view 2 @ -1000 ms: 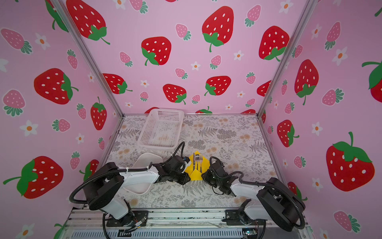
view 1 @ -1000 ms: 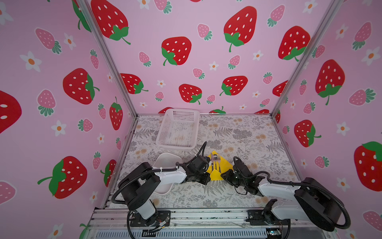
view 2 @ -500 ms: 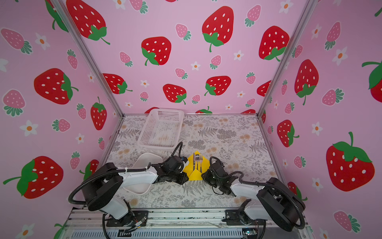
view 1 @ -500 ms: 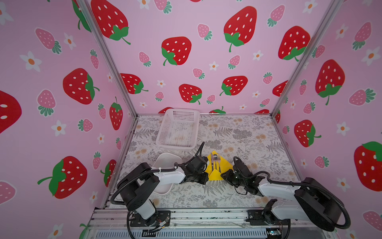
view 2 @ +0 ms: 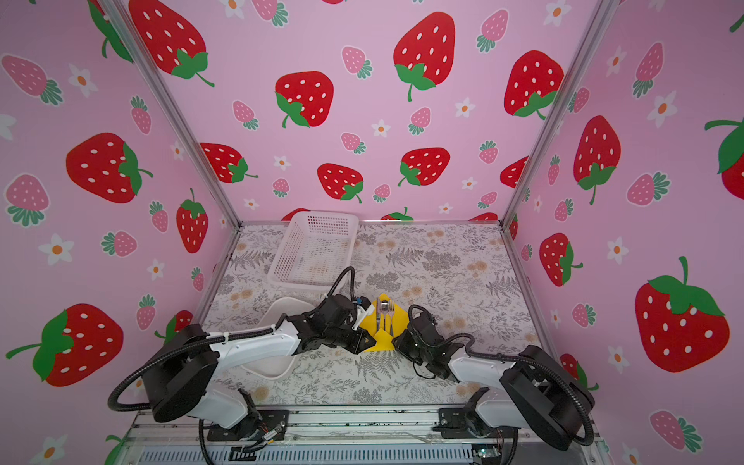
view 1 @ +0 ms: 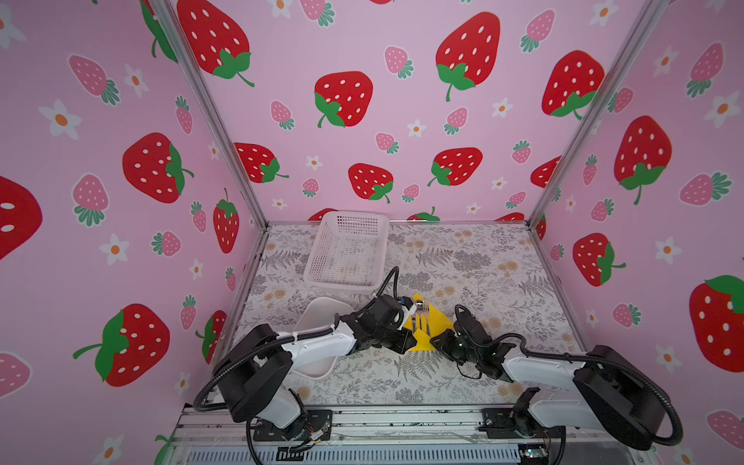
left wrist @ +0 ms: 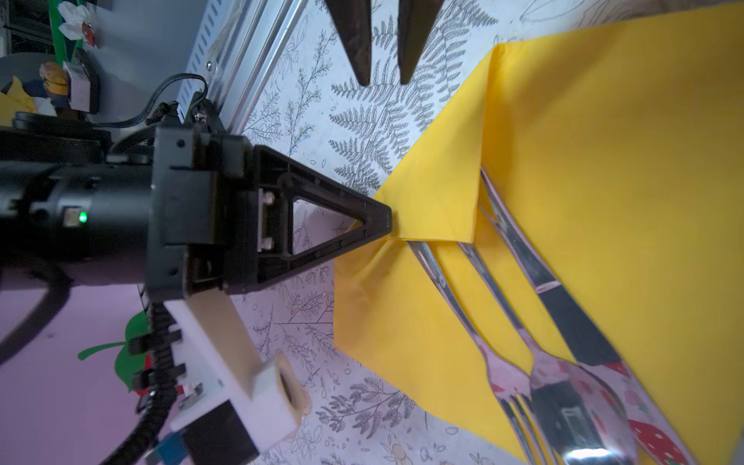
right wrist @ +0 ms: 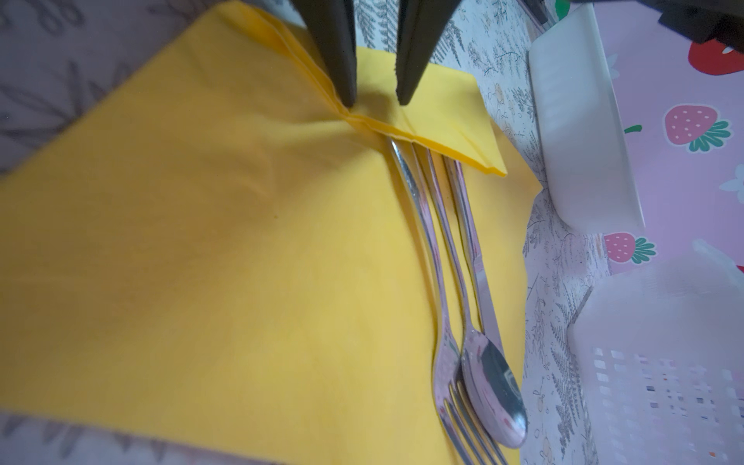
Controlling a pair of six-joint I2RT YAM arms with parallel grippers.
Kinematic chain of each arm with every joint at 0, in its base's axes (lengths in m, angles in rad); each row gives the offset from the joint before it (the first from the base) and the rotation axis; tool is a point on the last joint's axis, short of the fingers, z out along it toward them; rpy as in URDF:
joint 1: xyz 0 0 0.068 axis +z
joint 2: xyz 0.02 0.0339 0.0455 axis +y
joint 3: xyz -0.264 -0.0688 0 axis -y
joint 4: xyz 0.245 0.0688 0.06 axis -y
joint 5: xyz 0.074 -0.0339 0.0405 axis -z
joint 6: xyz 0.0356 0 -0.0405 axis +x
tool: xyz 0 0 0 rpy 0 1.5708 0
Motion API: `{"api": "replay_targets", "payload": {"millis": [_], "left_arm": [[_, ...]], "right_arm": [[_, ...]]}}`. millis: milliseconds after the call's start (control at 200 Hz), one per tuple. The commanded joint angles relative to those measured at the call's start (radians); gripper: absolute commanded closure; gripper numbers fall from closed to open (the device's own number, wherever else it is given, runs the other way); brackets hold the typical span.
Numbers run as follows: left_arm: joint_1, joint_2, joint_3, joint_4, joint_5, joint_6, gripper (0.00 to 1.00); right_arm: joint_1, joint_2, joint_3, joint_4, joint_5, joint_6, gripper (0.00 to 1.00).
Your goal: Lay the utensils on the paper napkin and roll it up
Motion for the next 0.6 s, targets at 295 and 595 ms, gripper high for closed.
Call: {"api": "replay_targets", "payload": {"millis": [295,595], "left_arm": [[0.031,0.122,-0.021,-0.051,-0.037,-0.105,0.85],[0.04,0.048,-0.023,-0.162,-0.092,-0.074,0.82]], "right_arm": [[-0.006,-0.027,-0.028,-0.028,0.026,0.029,0.78],[-0.006,-0.041,-0.038,-0.028,0.033,0.036,0.78]]}}
